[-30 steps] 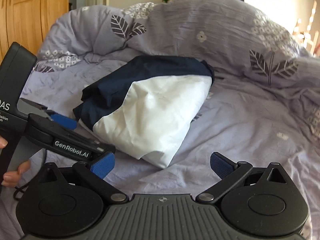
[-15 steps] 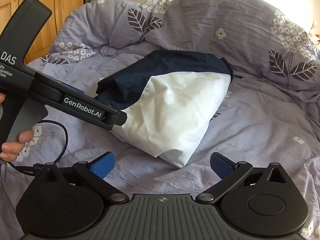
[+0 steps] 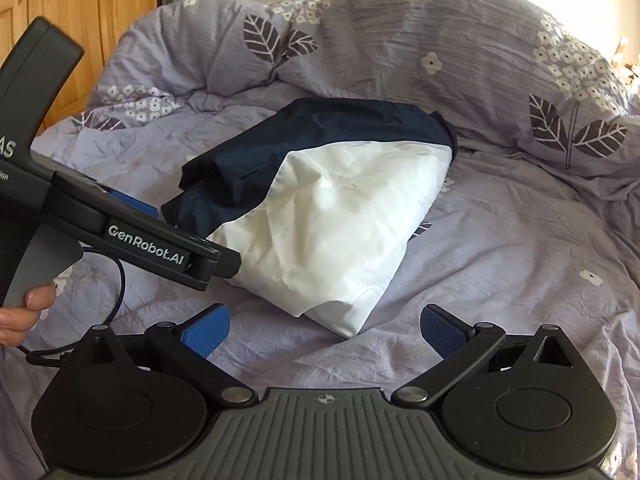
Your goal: Fold clothes
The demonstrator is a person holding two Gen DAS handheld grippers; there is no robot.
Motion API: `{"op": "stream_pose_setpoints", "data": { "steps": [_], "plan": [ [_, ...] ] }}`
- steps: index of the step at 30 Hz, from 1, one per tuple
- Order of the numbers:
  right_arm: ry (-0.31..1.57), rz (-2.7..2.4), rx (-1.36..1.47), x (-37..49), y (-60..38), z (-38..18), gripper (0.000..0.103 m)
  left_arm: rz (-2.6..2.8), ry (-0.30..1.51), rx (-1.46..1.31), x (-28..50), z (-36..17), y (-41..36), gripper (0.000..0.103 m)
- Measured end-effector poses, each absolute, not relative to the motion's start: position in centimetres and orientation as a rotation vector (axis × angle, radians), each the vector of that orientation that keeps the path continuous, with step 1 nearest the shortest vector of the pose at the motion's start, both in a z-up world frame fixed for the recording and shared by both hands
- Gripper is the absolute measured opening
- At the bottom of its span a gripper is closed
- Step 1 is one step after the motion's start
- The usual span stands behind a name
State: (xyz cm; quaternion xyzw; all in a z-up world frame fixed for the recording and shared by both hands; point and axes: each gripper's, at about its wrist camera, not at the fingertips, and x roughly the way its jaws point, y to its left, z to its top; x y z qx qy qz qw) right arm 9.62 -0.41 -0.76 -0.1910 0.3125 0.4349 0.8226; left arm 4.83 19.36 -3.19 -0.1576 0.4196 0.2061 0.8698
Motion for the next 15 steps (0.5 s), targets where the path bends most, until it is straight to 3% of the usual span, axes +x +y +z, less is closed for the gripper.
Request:
{"op": "stream_pose_setpoints", "data": {
  "steps": [15],
  "plan": [
    [0.671,0.930,-0.431,9.42,-0.03,-1.35,0.103,0.430,0.855,-0.395,4.55,-3.82,19.97,0.103]
  ]
}}
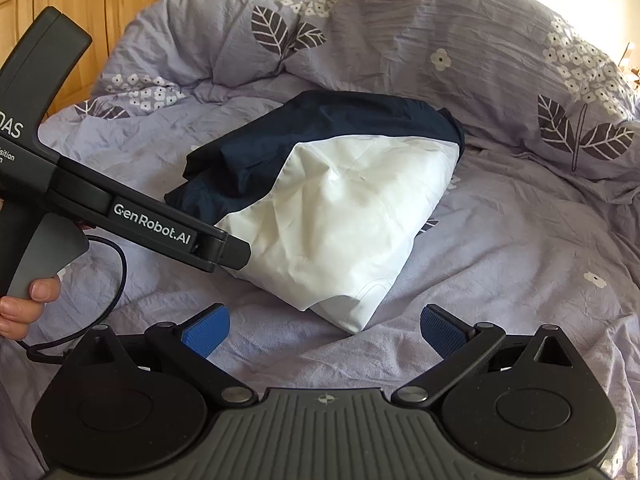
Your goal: Fold clothes
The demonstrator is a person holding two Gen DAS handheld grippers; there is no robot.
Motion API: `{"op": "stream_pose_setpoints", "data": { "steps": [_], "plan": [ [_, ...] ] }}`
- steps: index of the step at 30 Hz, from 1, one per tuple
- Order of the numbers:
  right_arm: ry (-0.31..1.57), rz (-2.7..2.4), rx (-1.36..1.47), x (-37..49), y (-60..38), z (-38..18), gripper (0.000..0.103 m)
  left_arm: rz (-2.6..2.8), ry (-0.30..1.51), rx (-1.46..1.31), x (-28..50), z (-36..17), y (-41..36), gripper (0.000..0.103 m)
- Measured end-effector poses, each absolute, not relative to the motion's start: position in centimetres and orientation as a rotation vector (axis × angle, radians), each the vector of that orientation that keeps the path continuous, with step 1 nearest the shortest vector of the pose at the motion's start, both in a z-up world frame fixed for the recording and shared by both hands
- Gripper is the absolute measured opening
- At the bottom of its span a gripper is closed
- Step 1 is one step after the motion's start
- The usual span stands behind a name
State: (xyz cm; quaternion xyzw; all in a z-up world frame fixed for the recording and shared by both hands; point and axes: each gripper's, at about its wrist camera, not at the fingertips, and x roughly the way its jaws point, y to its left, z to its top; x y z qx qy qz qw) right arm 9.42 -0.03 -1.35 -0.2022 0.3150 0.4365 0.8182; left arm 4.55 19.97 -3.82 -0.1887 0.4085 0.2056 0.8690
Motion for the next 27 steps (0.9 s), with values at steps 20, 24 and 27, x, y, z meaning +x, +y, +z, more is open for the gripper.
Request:
{"op": "stream_pose_setpoints", "data": {
  "steps": [20,24,27],
  "plan": [
    [0.691,0.930,-0.466,9.3,0.3,-2.2,0.103,0.462,0.972,-0.335,5.0,-6.3,19.7,0.103],
    [0.689,0.930,-0.468,9.3,0.3,-2.3,0.103,0.471,0.965,-0.309,5.0,-6.2,19.4,0.103],
    [0.690,0.928,-0.470,9.3,0.4,-2.3,0.103,0.470,0.966,-0.316,5.0,-6.2,19.4,0.103]
  ]
}}
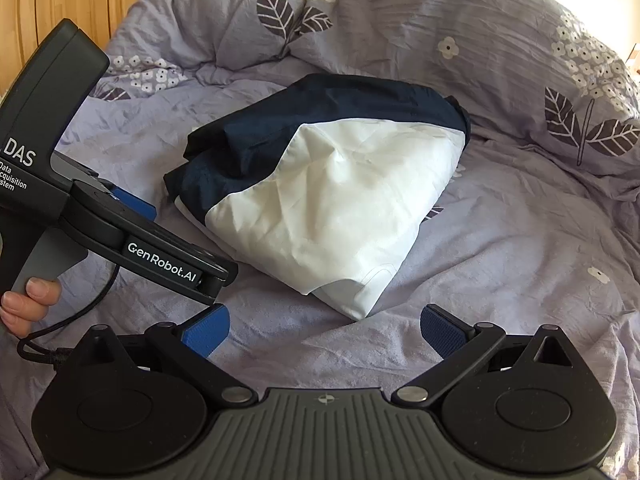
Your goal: Fold clothes
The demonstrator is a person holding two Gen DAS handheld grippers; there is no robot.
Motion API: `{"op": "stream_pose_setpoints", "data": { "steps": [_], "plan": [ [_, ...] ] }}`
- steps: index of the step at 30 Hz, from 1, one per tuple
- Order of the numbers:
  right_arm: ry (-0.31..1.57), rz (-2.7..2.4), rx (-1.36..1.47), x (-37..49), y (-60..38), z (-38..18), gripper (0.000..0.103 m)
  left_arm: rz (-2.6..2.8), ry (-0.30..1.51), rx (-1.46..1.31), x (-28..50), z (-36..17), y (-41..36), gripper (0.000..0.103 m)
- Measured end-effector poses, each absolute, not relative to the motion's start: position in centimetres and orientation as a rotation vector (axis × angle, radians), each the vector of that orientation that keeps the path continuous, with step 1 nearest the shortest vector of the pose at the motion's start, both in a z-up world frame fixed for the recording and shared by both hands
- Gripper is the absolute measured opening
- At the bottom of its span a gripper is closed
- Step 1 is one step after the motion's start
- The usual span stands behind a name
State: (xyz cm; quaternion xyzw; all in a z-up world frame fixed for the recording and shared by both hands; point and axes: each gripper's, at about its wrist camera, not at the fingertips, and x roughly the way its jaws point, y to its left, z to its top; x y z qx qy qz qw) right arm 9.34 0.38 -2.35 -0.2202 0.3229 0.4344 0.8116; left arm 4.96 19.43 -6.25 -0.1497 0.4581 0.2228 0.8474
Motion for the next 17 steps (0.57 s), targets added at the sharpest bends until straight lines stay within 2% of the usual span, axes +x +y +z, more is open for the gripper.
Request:
{"op": "stream_pose_setpoints", "data": {
  "steps": [17],
  "plan": [
    [0.698,0.922,-0.478,9.48,0.52,-2.62,0.103,0.502,0.953,-0.287,4.99,-5.75,19.53,0.103]
  ]
}}
